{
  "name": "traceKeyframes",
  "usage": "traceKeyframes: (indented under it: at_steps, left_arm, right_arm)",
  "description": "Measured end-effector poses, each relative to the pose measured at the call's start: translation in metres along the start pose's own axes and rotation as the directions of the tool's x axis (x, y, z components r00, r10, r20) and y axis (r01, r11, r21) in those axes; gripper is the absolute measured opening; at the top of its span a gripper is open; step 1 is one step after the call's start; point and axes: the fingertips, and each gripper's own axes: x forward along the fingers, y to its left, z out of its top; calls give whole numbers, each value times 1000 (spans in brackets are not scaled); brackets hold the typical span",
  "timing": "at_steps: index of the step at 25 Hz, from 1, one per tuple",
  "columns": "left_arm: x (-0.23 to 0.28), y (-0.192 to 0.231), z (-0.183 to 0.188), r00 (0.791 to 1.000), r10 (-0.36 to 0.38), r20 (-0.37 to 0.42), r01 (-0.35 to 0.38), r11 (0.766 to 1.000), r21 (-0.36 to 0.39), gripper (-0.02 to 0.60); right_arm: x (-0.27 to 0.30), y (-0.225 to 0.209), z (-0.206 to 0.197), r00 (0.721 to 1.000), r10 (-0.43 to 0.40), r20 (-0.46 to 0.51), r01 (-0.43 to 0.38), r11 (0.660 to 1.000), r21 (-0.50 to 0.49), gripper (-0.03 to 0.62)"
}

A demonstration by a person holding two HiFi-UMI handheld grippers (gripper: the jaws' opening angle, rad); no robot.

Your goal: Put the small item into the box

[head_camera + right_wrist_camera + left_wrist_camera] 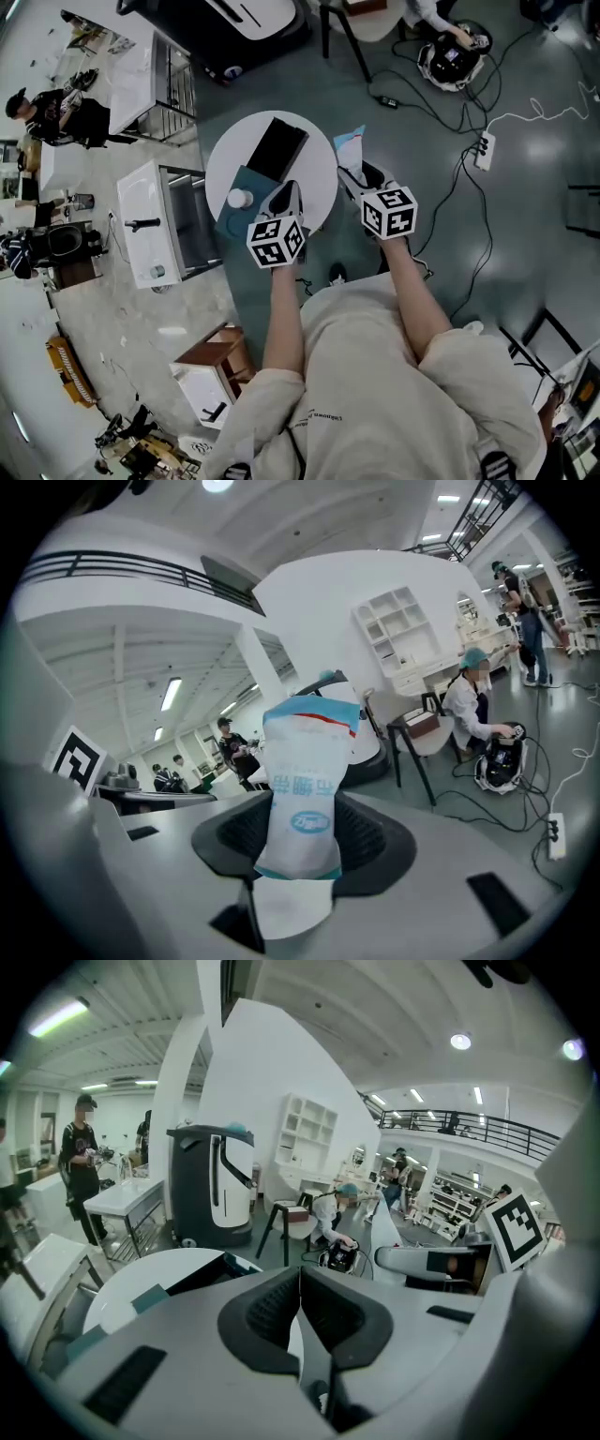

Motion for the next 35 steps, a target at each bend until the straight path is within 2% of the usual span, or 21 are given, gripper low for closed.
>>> traceKeyframes:
  at_steps: [4,9,15,24,30,35]
  left_arm:
    - [22,4,18,998,58,11,-58,998,-15,21]
    - [53,-3,31,993,119,23,-118,992,-44,21]
    - [68,-2,41,972,229,50,-221,966,-132,21]
    - [83,13,17,944,331,-3,-324,922,-213,21]
    - [78,34,15,934,358,-13,-349,903,-250,21]
    - [92,64,37,930,368,12,-350,895,-277,21]
  right_arm:
    - [26,-6,21,992,122,-37,-123,992,-19,216]
    - [50,-32,53,974,218,-69,-220,975,-36,216]
    - [66,-55,71,940,315,-130,-324,944,-57,216]
    - [97,-91,56,911,356,-208,-366,930,-12,216]
    - [112,-76,53,887,397,-234,-407,914,9,216]
    - [147,-65,72,880,407,-244,-424,905,-23,216]
